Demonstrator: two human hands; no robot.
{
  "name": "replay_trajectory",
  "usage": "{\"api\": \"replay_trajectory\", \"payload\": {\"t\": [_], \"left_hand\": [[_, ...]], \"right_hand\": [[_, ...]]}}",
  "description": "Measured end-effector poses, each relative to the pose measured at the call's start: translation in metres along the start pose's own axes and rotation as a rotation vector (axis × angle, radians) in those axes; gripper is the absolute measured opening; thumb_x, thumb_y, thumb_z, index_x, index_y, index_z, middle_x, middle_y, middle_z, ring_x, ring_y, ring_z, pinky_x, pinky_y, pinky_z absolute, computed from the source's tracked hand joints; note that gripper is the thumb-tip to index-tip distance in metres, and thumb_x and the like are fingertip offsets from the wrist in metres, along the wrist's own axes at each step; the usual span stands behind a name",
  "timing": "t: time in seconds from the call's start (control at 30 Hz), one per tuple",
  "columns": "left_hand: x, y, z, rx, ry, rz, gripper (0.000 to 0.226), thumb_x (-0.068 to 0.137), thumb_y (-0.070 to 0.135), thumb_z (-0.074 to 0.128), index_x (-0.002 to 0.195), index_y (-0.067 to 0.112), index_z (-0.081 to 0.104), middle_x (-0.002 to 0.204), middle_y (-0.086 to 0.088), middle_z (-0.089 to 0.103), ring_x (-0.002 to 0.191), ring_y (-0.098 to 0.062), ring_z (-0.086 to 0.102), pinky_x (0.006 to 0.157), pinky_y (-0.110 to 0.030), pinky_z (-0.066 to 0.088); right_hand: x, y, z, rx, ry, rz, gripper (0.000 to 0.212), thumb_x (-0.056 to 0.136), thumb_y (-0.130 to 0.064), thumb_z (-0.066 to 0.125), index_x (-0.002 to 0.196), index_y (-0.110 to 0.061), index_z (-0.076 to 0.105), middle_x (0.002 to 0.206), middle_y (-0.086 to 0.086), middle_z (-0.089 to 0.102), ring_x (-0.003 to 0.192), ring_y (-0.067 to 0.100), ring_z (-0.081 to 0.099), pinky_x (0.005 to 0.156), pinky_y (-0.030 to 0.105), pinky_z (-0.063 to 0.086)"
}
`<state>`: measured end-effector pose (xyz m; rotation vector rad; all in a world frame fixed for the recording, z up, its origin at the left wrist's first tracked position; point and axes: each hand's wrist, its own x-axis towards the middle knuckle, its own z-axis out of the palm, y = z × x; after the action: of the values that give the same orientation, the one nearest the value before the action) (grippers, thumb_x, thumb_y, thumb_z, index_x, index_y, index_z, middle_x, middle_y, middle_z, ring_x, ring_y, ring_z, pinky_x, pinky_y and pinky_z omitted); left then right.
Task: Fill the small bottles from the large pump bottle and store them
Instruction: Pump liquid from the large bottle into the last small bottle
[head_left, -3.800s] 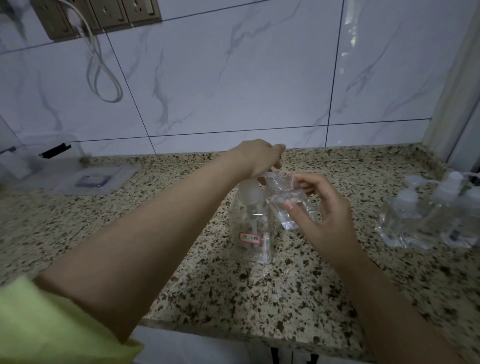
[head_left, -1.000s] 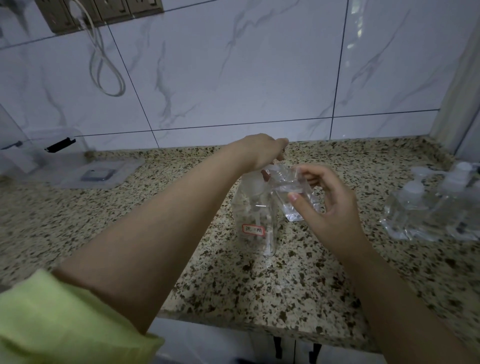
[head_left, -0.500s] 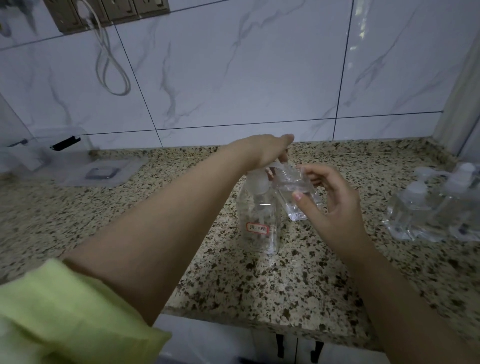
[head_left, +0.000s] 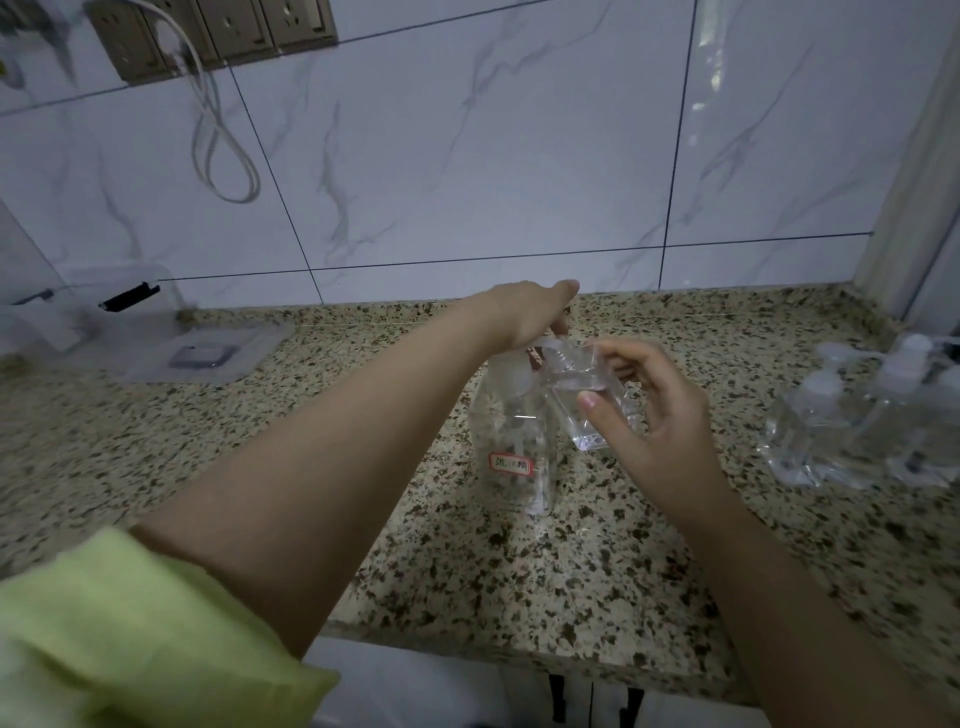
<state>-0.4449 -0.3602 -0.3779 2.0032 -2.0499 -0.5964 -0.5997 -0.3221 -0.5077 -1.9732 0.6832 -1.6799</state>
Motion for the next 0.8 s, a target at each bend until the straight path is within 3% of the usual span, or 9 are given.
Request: {"api": "replay_trajectory", "payload": {"t": [0.1,0.23,0.43,0.5,0.57,0.8], "left_hand": [[-0.0011,0.0016,-0.0023,-0.004,0.005,0.009,0.069,0.105,0.055,0.014,0.115,0.019,0.071,0.133,-0.010,0.060,0.107,-0.023,0.059,0.087,-0.034,0.034],[-0.0009,0.0007,0.0006,-0.013,0.013,-0.014,0.068,0.104,0.056,0.015,0.115,0.018,0.071,0.132,-0.012,0.059,0.113,-0.027,0.055,0.092,-0.036,0.037],[-0.0045,0.0055,0.0001,0.011,-0.021,-0.035,0.068,0.105,0.054,0.014,0.124,0.014,0.066,0.143,-0.014,0.052,0.117,-0.030,0.056,0.101,-0.039,0.035],[-0.0046,0.0087,-0.0032,0.022,-0.038,-0.037,0.068,0.105,0.054,0.013,0.127,0.013,0.064,0.147,-0.013,0.049,0.117,-0.031,0.058,0.097,-0.037,0.035],[-0.0038,0.0070,-0.0057,0.012,-0.024,-0.029,0.069,0.104,0.055,0.013,0.123,0.016,0.066,0.143,-0.013,0.051,0.119,-0.030,0.055,0.092,-0.036,0.035],[-0.0024,0.0028,0.0002,-0.021,-0.019,-0.018,0.068,0.105,0.054,0.014,0.123,0.017,0.068,0.139,-0.012,0.054,0.125,-0.027,0.049,0.098,-0.037,0.032]], "right_hand": [[-0.0001,-0.0001,0.0007,0.021,0.019,0.010,0.036,0.088,-0.031,0.069,0.122,-0.024,0.059,0.112,-0.022,0.063,0.109,0.013,0.061,0.098,0.032,0.051],[-0.0001,-0.0001,0.0006,0.008,0.004,0.023,0.037,0.088,-0.033,0.068,0.123,-0.024,0.059,0.111,-0.026,0.062,0.108,0.007,0.060,0.097,0.026,0.050],[-0.0004,0.0003,0.0003,0.005,0.002,0.028,0.038,0.088,-0.034,0.068,0.123,-0.024,0.059,0.111,-0.022,0.063,0.107,0.010,0.061,0.097,0.032,0.052],[-0.0003,0.0012,0.0002,0.002,0.002,0.033,0.038,0.088,-0.035,0.068,0.124,-0.025,0.059,0.112,-0.024,0.062,0.109,0.010,0.061,0.098,0.032,0.052],[-0.0005,0.0008,0.0007,0.008,0.006,0.037,0.038,0.088,-0.036,0.068,0.124,-0.027,0.058,0.112,-0.026,0.062,0.110,0.008,0.061,0.098,0.030,0.051],[0.0006,-0.0008,0.0014,0.024,0.003,0.016,0.036,0.089,-0.032,0.068,0.124,-0.026,0.058,0.112,-0.023,0.063,0.108,0.011,0.062,0.097,0.030,0.051]]}}
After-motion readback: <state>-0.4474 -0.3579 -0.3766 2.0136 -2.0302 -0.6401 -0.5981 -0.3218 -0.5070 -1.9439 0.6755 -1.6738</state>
